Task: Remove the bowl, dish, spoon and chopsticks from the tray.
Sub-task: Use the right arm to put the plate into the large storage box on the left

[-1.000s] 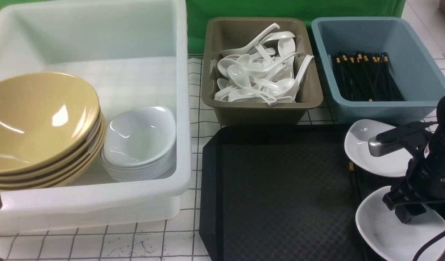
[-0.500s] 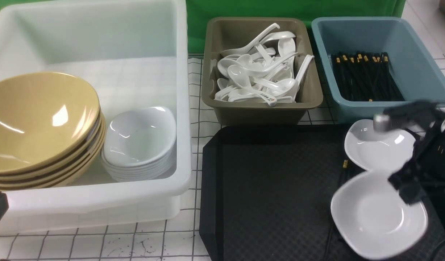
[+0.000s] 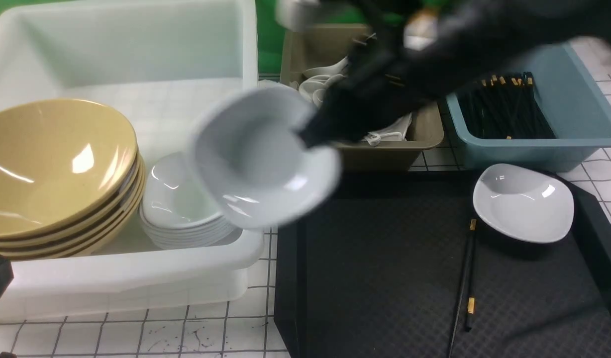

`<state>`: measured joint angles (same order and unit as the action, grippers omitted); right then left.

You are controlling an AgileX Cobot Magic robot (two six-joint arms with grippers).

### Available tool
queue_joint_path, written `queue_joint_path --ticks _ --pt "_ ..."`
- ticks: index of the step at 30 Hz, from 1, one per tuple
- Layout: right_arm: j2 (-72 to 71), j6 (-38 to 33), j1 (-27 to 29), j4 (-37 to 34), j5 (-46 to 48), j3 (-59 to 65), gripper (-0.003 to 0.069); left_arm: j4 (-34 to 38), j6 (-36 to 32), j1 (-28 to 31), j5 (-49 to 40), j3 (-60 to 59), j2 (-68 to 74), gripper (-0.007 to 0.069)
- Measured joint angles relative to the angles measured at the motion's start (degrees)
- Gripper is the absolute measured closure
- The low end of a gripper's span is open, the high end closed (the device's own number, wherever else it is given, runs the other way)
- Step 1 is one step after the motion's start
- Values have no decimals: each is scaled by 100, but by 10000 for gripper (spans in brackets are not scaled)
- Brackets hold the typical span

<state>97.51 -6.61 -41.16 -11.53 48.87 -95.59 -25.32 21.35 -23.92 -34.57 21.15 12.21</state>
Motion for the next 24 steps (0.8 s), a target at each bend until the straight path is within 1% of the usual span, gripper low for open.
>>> queue_joint_path --ticks 1,3,5,7,8,11,14,17,19,21,23,24 --pt "394 129 -50 10 32 -440 578 0 0 0 0 0 0 638" --pt "808 289 -68 81 91 -876 578 0 0 0 3 0 0 638" --pt "1618 774 -68 370 462 -1712 569 0 0 0 3 0 0 638" --pt "2127 1220 -62 461 774 -2275 547 15 0 0 3 0 0 638" --pt "2384 1393 -67 505 938 -2596 526 32 0 0 3 0 0 638" --pt "2695 1519 -100 615 1219 -3021 472 49 0 0 3 0 -30 638" --pt "2808 1488 -165 732 1511 -3374 358 63 0 0 -34 0 -146 638" --pt "2658 1049 -173 990 2012 -3559 272 70 0 0 -168 -2 -182 638" --pt "2385 851 -112 1367 2153 -3418 246 82 0 0 -191 -2 -182 638" --pt "1981 837 131 1573 2179 -2953 232 88 0 0 -208 -2 -182 638" --pt "1562 826 560 1663 2172 -2285 228 88 0 0 -208 -2 -193 638" --pt "1421 822 659 1691 2172 -2009 228 88 0 0 -208 -2 -193 638"
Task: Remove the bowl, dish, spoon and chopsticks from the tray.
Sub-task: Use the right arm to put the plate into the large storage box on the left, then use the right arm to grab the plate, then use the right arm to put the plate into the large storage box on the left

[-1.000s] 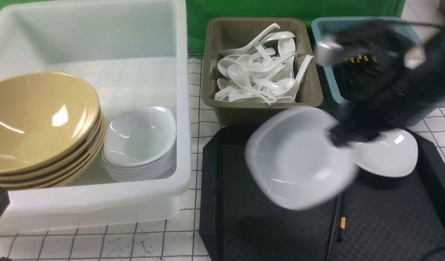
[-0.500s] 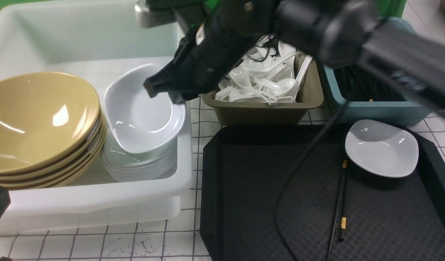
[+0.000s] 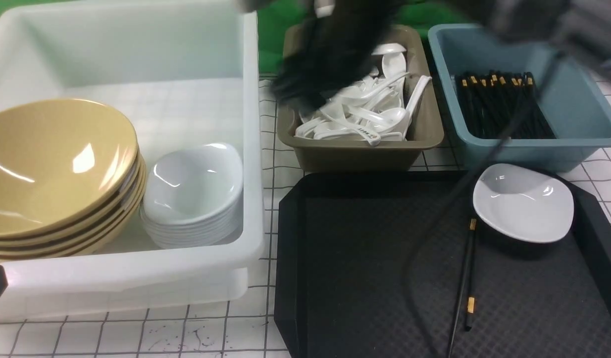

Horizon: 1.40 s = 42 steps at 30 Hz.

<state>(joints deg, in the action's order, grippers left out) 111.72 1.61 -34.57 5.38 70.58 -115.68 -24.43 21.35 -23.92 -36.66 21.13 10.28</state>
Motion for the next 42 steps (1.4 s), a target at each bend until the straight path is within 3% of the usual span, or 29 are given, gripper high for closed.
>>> queue_joint_path --ticks 1,3,5,9,13,17,25,33,35,40,42 --pt "-47 0 106 9 -12 97 228 0 0 0 0 0 -6 638" --pt "-738 120 997 83 -111 1782 226 0 20 0 0 0 -6 638" --pt "-1052 227 1431 90 -321 2637 226 0 41 0 15 0 -6 638" --pt "-1955 361 2580 -538 -1227 4574 226 -22 65 0 219 0 -6 638" --pt "-2426 381 3517 -1063 -2278 5670 226 -42 65 0 377 0 -6 638" --pt "-2260 48 4031 -1479 -2858 6243 226 -131 69 0 436 -64 -6 638" --pt "-1666 -833 4110 -3338 -3962 6312 226 -310 79 0 611 -227 -6 638" --pt "-1175 -1132 4111 -3618 -4327 6307 268 -330 79 0 623 -227 -6 638" --pt "-1167 -1354 4067 -3620 -4379 6307 305 -330 79 0 623 -228 -6 638" --pt "-1487 -2017 3981 -3719 -3955 6224 536 -358 79 0 633 -228 -6 638" --pt "-1822 -2103 3922 -3736 -3742 6181 583 -369 79 0 640 -228 -6 638"
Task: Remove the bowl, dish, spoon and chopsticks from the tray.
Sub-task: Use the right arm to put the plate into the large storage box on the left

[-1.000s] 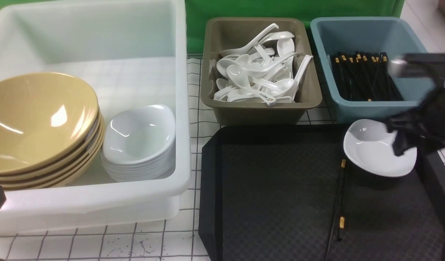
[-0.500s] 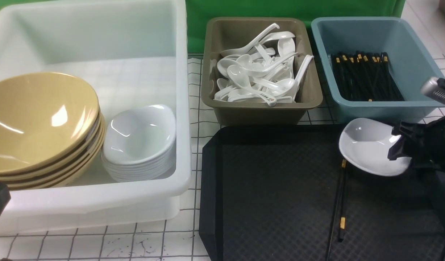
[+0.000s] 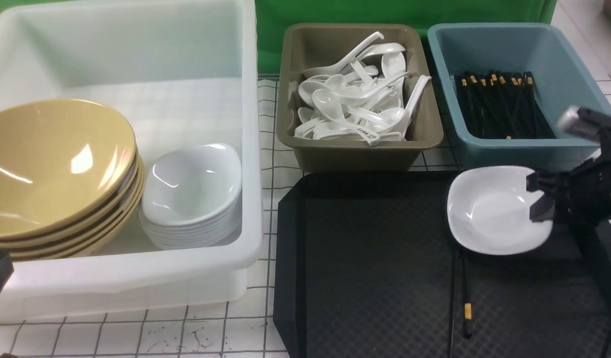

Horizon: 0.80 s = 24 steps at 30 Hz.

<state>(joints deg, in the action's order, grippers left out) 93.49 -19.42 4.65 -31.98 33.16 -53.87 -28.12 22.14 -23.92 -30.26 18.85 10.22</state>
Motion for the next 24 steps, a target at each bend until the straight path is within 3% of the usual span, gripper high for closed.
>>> queue_joint_path --ticks 4,9,13,18,21,22,24 --pt "-936 -36 -445 58 300 -235 591 0 0 0 5 -12 0 638" --pt "-1599 111 -2077 38 272 -1274 591 0 5 0 24 -31 0 638" --pt "-940 398 -3453 -14 4 -2331 591 0 5 0 42 -31 0 638" --pt "568 832 -4026 145 87 -3729 591 0 5 0 42 -31 0 638" --pt "1331 1281 -4136 680 368 -4470 591 0 5 0 13 -31 0 638" --pt "1923 1818 -4186 1249 838 -5094 589 0 5 0 -5 -31 0 638" --pt "2332 2170 -4235 1452 1151 -5585 584 0 5 0 -5 -31 0 638"
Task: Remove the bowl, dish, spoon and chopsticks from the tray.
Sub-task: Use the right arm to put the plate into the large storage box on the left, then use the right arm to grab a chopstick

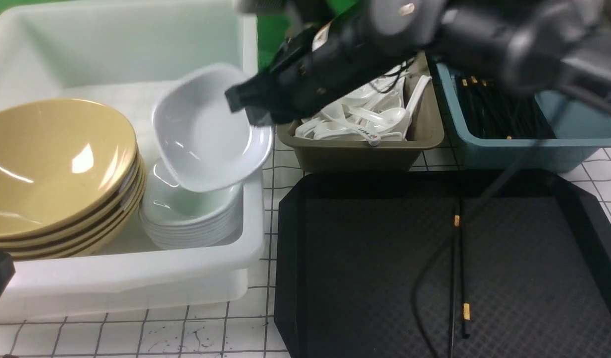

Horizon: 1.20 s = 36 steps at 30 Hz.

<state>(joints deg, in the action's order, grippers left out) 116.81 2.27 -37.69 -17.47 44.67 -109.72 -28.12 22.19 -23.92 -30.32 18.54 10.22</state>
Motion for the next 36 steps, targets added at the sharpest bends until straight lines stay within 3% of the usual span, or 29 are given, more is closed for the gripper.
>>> queue_joint_path --ticks 6,7,14,17,20,26,27,30,36 --pt "846 497 -270 701 954 -1407 527 0 0 0 -29 0 0 638" --pt "971 521 -328 782 1140 -1672 468 0 0 0 -34 0 0 638" --pt "743 218 -325 1102 1804 -1918 288 5 7 0 -42 0 0 638" --pt "267 204 -210 2129 2501 -1805 255 17 17 0 -85 0 0 638" --pt "-501 248 235 2617 2555 -870 247 28 17 0 -85 0 0 638" --pt "-1556 445 1059 2568 2227 1834 247 23 17 0 -65 0 0 638" --pt "-1834 490 1267 2314 1674 3093 247 23 17 0 -38 0 0 638" --pt "-2018 546 1435 1868 698 4361 247 18 18 0 -16 0 0 638" --pt "-1950 547 1466 1447 -290 5340 247 -22 18 0 78 0 0 638"
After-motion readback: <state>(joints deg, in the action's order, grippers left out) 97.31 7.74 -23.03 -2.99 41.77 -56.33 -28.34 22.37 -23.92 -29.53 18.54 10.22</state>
